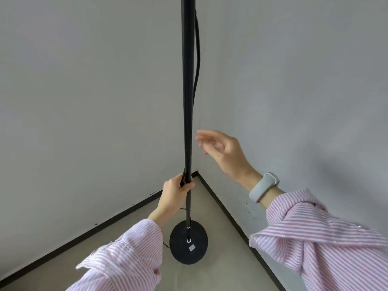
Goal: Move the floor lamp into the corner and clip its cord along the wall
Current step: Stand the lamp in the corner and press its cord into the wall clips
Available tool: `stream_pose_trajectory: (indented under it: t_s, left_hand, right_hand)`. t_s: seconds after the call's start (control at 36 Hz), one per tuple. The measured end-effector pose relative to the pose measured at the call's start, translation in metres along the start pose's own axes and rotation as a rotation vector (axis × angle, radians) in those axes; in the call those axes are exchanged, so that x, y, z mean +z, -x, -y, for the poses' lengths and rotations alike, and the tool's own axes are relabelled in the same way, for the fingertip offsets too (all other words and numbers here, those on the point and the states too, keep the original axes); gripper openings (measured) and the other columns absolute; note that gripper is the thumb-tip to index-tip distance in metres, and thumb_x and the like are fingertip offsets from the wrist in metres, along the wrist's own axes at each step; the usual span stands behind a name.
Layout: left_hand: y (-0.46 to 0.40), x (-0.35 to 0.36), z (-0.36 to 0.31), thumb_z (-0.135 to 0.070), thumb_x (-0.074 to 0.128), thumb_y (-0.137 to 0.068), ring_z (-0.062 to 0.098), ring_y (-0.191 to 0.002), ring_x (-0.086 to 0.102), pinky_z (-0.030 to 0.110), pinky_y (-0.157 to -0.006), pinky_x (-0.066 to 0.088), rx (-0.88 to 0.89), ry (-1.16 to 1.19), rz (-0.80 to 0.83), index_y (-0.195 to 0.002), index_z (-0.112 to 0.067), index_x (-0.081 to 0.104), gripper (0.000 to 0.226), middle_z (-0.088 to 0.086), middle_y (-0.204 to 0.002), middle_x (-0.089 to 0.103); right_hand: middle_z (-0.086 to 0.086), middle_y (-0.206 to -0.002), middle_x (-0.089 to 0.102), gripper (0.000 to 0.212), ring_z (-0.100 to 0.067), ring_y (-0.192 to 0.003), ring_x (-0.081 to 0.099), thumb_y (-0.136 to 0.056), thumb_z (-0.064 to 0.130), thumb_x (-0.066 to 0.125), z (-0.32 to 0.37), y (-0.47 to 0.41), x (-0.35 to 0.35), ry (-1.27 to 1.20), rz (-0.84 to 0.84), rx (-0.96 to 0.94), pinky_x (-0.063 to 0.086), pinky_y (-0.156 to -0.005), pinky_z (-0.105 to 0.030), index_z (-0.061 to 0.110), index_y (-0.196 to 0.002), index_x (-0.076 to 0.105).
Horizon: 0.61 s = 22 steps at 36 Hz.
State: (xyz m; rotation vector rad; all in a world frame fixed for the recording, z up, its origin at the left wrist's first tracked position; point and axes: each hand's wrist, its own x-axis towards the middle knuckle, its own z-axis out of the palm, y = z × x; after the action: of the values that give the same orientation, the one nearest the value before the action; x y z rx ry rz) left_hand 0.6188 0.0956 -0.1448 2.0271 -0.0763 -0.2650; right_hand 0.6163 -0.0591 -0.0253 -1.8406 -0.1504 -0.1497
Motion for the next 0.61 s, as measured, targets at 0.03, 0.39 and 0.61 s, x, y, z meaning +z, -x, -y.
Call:
stream_pose_trajectory:
  t_s: [0.03, 0.39, 0.61]
  left_hand:
    - [-0.001, 0.005, 0.007, -0.016, 0.060, -0.085, 0.013, -0.050, 0.045, 0.027, -0.052, 0.040, -0.013, -0.004, 0.003, -0.077, -0.017, 0.060, 0.008, 0.003, -0.068, 0.060]
    - [-0.005, 0.027, 0.057, -0.015, 0.062, -0.084, 0.003, -0.064, 0.054, 0.012, -0.054, 0.038, -0.095, -0.036, -0.004, -0.069, -0.029, 0.055, 0.022, -0.010, -0.070, 0.060]
    - [-0.016, 0.018, 0.045, -0.019, 0.061, -0.084, 0.018, -0.064, 0.059, 0.029, -0.062, 0.052, -0.083, -0.135, 0.056, -0.080, -0.018, 0.060, 0.004, 0.003, -0.076, 0.067]
  right_hand:
    - [0.017, -0.095, 0.066, 0.023, -0.005, -0.095, 0.062, -0.087, 0.021, 0.055, 0.004, -0.002, 0.001, 0.007, 0.037, -0.031, 0.052, -0.089, -0.025, 0.033, -0.104, 0.063]
    - [-0.011, -0.097, 0.071, 0.015, -0.021, -0.095, 0.065, -0.087, 0.010, 0.057, -0.020, -0.007, 0.040, 0.039, 0.109, 0.048, 0.048, -0.090, -0.022, 0.008, -0.100, 0.066]
    - [0.005, -0.090, 0.068, 0.016, 0.002, -0.084, 0.063, -0.086, 0.010, 0.059, -0.024, -0.015, 0.037, -0.019, 0.116, 0.080, 0.045, -0.081, -0.004, 0.009, -0.099, 0.069]
